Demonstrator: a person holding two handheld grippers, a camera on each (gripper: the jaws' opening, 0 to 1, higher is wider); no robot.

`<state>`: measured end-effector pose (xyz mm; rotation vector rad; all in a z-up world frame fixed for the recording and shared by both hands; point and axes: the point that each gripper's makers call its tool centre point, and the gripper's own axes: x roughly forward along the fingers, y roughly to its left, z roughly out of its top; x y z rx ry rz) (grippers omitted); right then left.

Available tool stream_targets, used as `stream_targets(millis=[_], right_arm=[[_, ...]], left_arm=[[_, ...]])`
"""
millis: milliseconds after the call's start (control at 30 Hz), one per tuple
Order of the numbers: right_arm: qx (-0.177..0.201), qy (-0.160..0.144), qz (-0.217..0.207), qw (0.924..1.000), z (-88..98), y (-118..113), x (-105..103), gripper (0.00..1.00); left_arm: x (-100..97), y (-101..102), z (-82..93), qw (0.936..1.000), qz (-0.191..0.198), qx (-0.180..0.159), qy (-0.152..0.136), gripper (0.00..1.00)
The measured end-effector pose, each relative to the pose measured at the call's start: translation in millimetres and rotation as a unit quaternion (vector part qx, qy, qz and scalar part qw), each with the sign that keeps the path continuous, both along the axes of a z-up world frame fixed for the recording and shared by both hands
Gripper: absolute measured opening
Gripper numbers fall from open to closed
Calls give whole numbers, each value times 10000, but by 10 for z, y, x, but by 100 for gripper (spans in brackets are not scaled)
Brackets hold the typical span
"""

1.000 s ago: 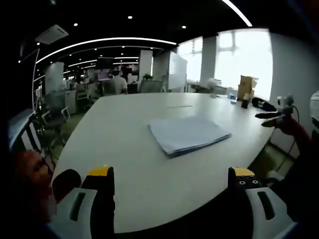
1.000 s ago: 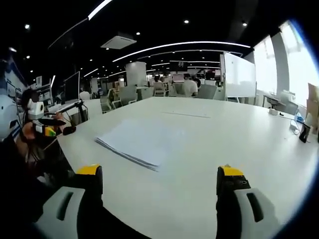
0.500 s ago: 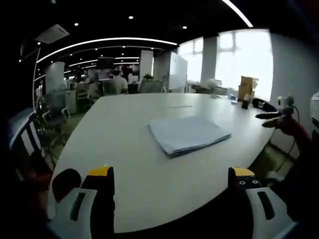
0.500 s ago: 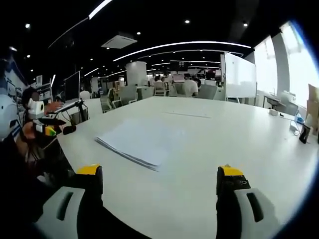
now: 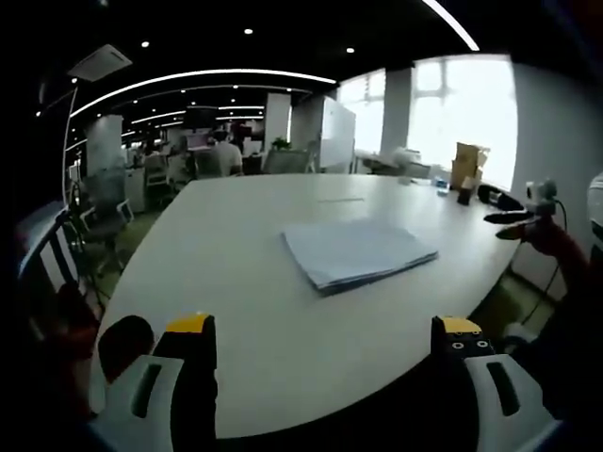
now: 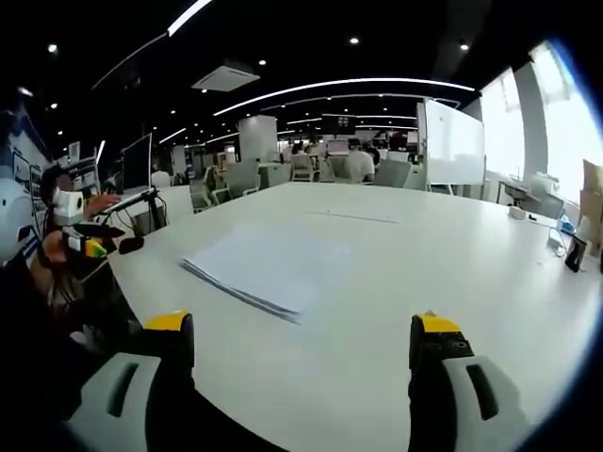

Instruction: Organize the stack of printing papers by aligning and flattening the scattered papers on the table

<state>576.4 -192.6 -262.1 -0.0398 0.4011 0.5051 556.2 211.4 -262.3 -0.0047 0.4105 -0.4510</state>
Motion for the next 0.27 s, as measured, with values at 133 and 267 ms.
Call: stream_targets(millis=[133, 267], right_arm=[[3, -19, 10, 10000, 7, 13, -2, 90], [-17, 5, 1, 10000, -2, 17, -9, 90]], left_arm=[[-2, 4, 3, 10000, 4, -4, -8, 97], [-3, -4, 8, 10000, -19, -20, -26, 97]])
